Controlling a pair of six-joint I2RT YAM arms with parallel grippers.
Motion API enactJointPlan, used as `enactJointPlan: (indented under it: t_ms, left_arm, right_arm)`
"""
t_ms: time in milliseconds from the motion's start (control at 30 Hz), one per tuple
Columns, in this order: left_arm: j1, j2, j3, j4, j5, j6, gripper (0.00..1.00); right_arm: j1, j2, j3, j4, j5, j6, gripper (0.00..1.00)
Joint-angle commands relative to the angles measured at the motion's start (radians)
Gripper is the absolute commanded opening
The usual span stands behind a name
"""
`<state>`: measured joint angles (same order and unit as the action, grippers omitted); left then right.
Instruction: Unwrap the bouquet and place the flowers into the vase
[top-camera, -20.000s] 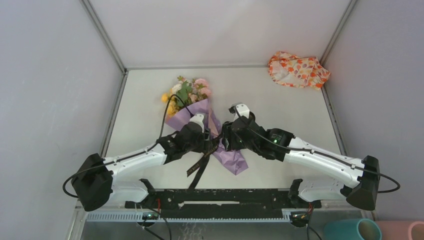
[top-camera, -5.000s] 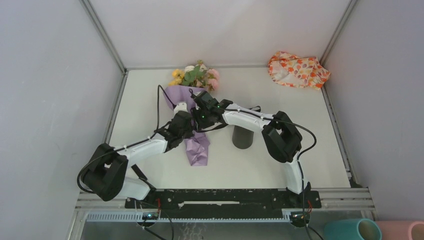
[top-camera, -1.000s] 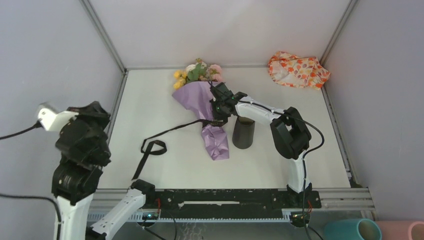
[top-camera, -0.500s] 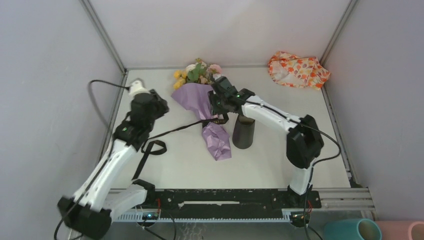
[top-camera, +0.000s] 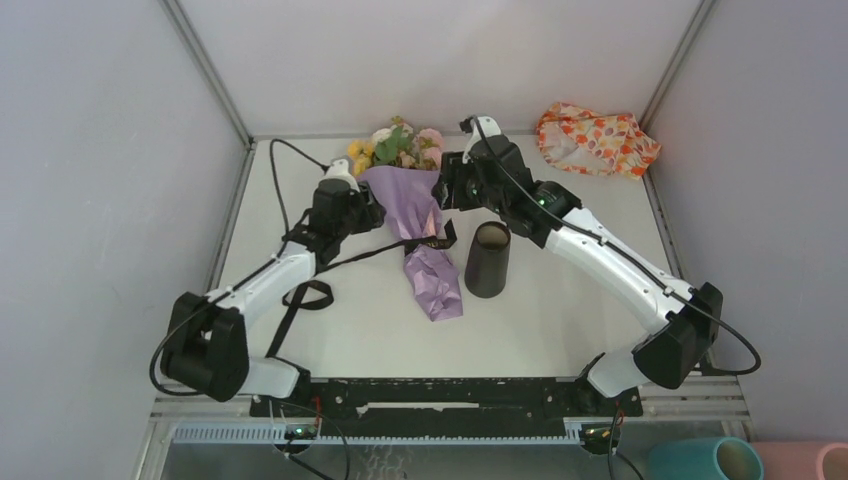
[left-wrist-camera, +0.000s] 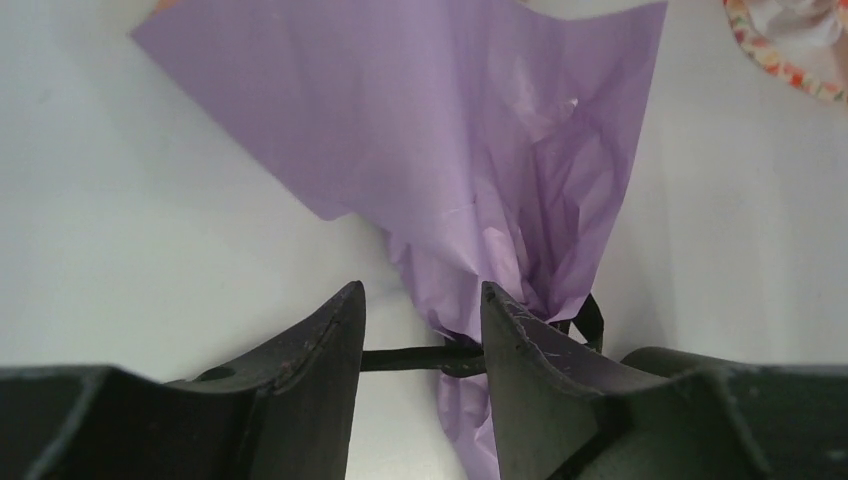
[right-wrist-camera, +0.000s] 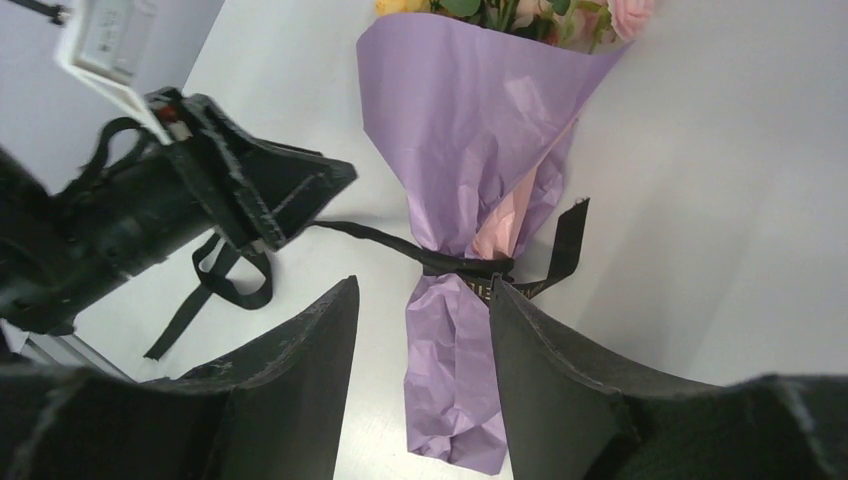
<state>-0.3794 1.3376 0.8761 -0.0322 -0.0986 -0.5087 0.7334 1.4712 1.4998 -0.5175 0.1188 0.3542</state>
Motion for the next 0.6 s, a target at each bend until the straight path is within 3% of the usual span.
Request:
enactJointPlan:
  t_ms: [0,233,567]
  left_arm:
    - [-0.048,0.083,0.045,0.108,0.081,0.125,0.51]
    - [-0.104,0.181,0.116,0.039,0.085,0.273,0.5]
    - [-0.13,0.209,0.073,-0.024,0.113,0.297,0.49]
  right_arm:
    - [0.002,-0.034,-0.017,0.024,-0.004,0.025,0.6]
    - [0.0,-0.052,-0.044,0.026,-0.008,0.028,0.6]
    - [-0.005,-0.036,-0.052,0.032,-0.024,0.031,0.6]
